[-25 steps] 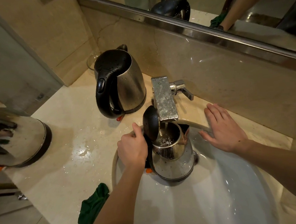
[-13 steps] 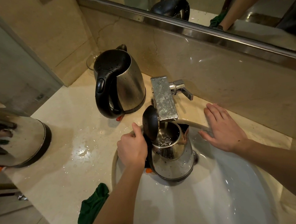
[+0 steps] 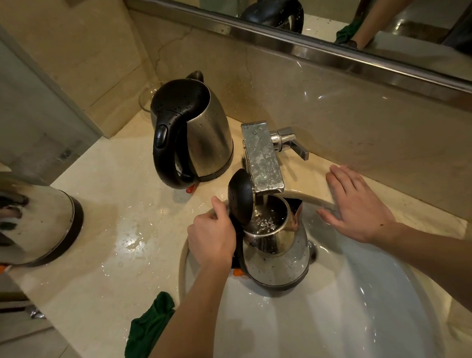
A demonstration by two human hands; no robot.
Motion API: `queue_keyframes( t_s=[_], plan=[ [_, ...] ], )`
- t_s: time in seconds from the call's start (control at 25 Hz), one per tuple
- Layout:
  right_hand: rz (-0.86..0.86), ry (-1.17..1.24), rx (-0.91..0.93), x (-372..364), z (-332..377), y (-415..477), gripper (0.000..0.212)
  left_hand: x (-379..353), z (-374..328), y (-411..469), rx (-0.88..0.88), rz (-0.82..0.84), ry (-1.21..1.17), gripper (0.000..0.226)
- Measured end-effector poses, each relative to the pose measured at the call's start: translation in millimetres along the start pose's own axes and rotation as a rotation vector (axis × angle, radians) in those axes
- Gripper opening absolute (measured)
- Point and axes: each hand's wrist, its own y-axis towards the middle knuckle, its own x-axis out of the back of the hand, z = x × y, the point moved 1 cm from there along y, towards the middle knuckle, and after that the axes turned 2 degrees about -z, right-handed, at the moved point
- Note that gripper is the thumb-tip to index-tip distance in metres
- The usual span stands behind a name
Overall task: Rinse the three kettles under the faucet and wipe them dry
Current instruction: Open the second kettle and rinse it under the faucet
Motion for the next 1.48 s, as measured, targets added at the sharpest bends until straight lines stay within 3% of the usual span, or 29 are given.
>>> queue_keyframes(
  t_s=[1.48],
  plan=[
    [0.001,0.027,-0.007,2.4,1.5,-0.4,0.089,1.5,-1.7,-1.9,0.006,-0.003,0.0,0.061]
  ],
)
